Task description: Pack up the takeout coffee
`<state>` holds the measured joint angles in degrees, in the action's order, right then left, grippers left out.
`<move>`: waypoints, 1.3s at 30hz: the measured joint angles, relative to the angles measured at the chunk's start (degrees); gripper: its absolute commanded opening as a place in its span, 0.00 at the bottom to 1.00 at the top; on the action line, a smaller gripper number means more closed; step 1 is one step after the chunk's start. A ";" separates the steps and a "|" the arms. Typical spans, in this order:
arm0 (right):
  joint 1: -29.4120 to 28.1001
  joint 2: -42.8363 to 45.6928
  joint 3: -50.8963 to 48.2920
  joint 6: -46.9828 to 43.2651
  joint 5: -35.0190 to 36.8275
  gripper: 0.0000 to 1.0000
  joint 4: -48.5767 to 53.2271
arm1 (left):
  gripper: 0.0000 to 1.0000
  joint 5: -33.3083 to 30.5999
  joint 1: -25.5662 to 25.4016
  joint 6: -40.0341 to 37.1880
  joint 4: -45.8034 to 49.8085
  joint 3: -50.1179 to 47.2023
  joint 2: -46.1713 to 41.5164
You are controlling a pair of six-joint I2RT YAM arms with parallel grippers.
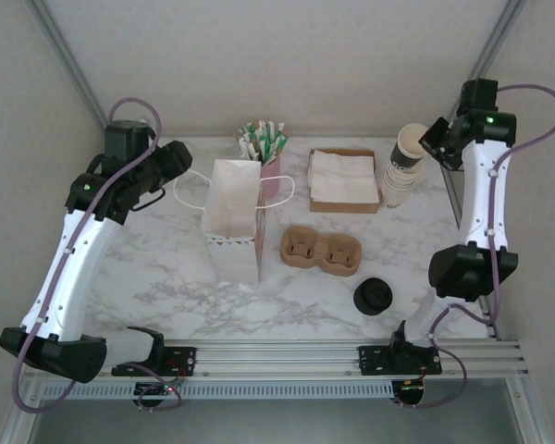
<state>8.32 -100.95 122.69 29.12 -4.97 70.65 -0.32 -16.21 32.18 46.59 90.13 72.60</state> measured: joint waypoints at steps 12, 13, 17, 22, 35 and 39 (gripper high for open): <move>-11.56 19.54 -9.75 -0.04 -6.27 0.00 2.12 | 0.48 -0.57 -0.26 5.27 0.90 -0.87 -0.79; -13.27 21.18 -11.78 -0.04 -6.86 0.00 1.92 | 0.48 -0.74 -0.26 5.70 0.98 -1.40 -1.20; -19.45 28.94 -22.95 0.04 -8.57 0.00 0.92 | 0.48 -1.70 -0.37 8.02 1.44 -4.46 -4.35; -28.65 37.53 -36.79 0.44 -7.91 0.00 -0.24 | 0.49 -3.06 -0.52 10.82 2.25 -10.19 -10.03; -52.57 43.69 -60.19 3.69 2.38 0.00 -8.26 | 0.49 -8.76 -0.57 18.56 6.01 -25.09 -26.45; -56.46 43.36 -63.56 4.59 6.62 0.00 -11.37 | 0.49 -9.25 -0.57 20.63 6.64 -29.05 -29.55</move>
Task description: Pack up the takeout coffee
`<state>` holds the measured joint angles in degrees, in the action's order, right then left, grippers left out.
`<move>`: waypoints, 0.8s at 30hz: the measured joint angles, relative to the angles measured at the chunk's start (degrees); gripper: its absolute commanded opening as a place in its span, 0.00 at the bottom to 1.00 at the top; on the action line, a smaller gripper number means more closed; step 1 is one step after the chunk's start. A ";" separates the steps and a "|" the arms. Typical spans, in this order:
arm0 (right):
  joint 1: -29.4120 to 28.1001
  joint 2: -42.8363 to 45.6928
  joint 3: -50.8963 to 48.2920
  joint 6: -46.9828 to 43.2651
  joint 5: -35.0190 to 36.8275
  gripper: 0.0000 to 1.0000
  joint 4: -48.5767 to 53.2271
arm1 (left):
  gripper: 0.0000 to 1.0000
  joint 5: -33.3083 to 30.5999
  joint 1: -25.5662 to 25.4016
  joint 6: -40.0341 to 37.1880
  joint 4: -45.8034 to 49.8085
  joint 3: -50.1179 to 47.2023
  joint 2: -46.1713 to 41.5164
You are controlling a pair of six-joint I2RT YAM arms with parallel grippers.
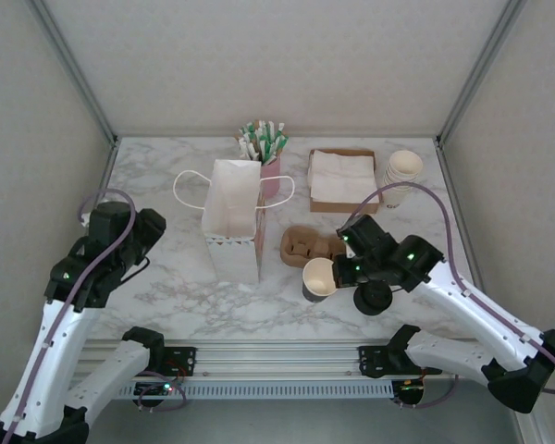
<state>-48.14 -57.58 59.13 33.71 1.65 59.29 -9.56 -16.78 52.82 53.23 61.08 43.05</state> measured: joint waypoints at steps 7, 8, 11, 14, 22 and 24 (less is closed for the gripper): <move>-1.79 -0.17 -5.29 1.51 9.38 0.00 -3.69 | 0.49 0.04 0.00 2.69 0.94 -6.01 -2.82; -1.79 -0.20 -5.64 1.73 10.84 0.00 -4.09 | 0.49 0.04 0.00 2.95 0.98 -6.60 -3.02; -1.79 -0.26 -6.14 2.08 13.97 0.00 -5.03 | 0.49 0.07 0.00 3.52 1.01 -8.11 -3.76; -1.79 -0.79 -6.19 2.34 16.87 0.00 -6.29 | 0.49 0.09 0.00 4.26 1.01 -9.73 -4.59; -1.79 -3.37 -6.69 3.15 19.54 0.00 -9.35 | 0.48 0.72 0.00 5.95 0.83 -12.83 -6.43; -1.77 -3.06 -7.34 3.13 18.60 0.00 -10.03 | 0.48 1.09 0.00 5.99 0.83 -12.98 -6.40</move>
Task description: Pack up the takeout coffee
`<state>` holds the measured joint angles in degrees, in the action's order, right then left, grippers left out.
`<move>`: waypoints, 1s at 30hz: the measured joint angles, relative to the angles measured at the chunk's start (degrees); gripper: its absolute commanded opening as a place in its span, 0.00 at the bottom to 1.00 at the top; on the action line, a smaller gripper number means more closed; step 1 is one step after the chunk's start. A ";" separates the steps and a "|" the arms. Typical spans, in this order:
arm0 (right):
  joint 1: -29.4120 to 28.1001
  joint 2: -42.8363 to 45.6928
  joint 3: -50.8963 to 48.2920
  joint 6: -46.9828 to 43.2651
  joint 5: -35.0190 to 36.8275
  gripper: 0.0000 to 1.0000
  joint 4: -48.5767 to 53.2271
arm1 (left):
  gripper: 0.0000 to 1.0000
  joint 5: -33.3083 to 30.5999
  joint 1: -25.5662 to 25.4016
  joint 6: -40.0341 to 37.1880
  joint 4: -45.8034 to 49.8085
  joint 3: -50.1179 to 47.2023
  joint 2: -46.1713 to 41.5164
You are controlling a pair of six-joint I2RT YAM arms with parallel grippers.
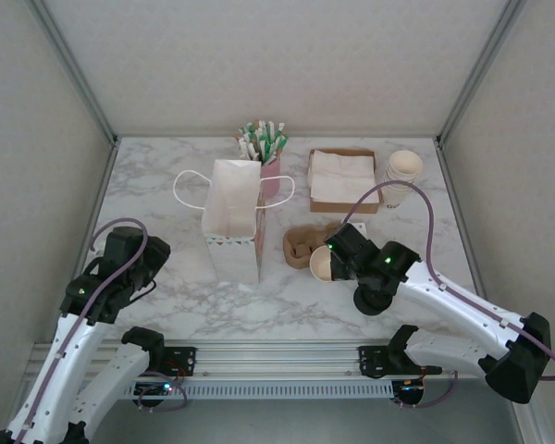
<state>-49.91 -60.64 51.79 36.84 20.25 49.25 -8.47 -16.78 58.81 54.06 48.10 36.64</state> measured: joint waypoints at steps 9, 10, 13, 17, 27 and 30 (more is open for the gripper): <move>-0.02 2.91 -5.73 0.98 -6.75 0.00 -0.63 | 0.48 2.43 0.00 0.20 -0.24 -0.50 -0.02; -0.02 2.95 -6.03 1.20 -7.06 0.00 -0.68 | 0.48 2.67 0.00 0.22 -0.26 -0.70 -0.02; -0.02 2.97 -6.27 1.79 -8.04 0.00 -0.81 | 0.49 3.69 0.00 0.44 -0.26 -1.64 -0.31; -0.02 2.95 -6.27 2.23 -8.52 0.07 -1.53 | 0.49 4.35 0.00 0.66 -0.26 -2.16 -0.79; -0.02 2.40 -6.27 3.08 -8.52 0.14 -1.62 | 0.49 5.03 -0.02 0.85 -0.35 -2.58 -1.42; -0.02 2.14 -6.27 3.26 -8.52 0.15 -1.46 | 0.49 5.03 0.00 0.85 -0.39 -2.75 -1.42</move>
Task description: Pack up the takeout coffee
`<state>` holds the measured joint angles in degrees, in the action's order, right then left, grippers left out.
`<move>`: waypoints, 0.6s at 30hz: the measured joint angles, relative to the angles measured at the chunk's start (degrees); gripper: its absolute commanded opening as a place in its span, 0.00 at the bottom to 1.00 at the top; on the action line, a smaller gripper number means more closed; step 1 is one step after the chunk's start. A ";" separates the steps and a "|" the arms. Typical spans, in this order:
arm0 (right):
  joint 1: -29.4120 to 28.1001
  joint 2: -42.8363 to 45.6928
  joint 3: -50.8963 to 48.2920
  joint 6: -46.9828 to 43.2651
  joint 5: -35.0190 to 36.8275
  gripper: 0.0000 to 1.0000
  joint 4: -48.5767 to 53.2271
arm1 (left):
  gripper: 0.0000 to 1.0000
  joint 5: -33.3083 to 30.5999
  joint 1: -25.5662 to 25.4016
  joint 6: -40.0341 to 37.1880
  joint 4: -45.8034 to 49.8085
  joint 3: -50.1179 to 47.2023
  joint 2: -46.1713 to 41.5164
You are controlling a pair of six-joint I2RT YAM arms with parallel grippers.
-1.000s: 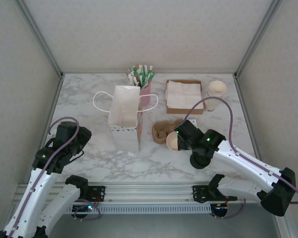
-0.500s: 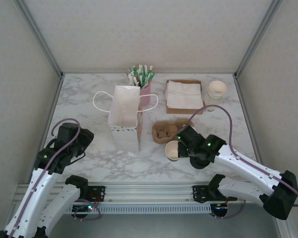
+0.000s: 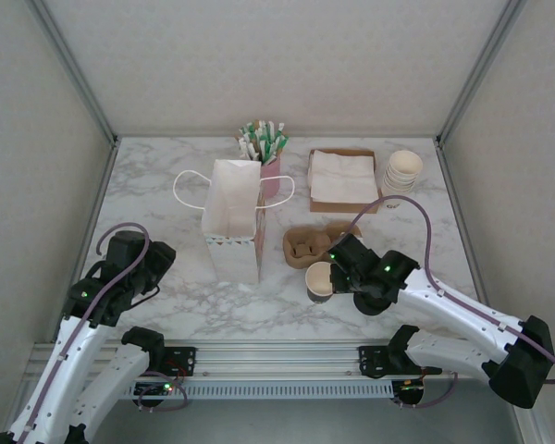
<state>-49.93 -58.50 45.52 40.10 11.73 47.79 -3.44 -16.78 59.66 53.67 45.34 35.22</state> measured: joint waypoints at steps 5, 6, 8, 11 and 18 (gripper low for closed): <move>0.00 0.00 0.35 0.22 0.04 0.22 1.27 | 0.50 -0.02 0.00 0.00 0.00 -0.13 0.00; 0.00 0.02 0.72 0.26 0.15 0.25 1.90 | 0.50 -0.02 -0.02 0.00 0.00 -0.13 0.00; 0.00 0.24 2.38 0.79 0.72 0.32 3.93 | 0.50 -0.04 0.00 0.00 0.00 -0.13 -0.02; 0.11 2.58 5.09 2.03 2.40 0.49 6.99 | 0.50 -0.04 0.00 0.00 0.02 -0.15 -0.22; 8.57 10.34 5.14 5.84 1.97 0.70 13.25 | 0.50 -0.02 0.00 0.00 -0.04 -0.81 -0.42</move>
<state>-41.36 -48.16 50.65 45.93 13.69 61.04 -3.46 -16.78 59.66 53.63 44.53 34.81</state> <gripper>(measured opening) 0.649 0.500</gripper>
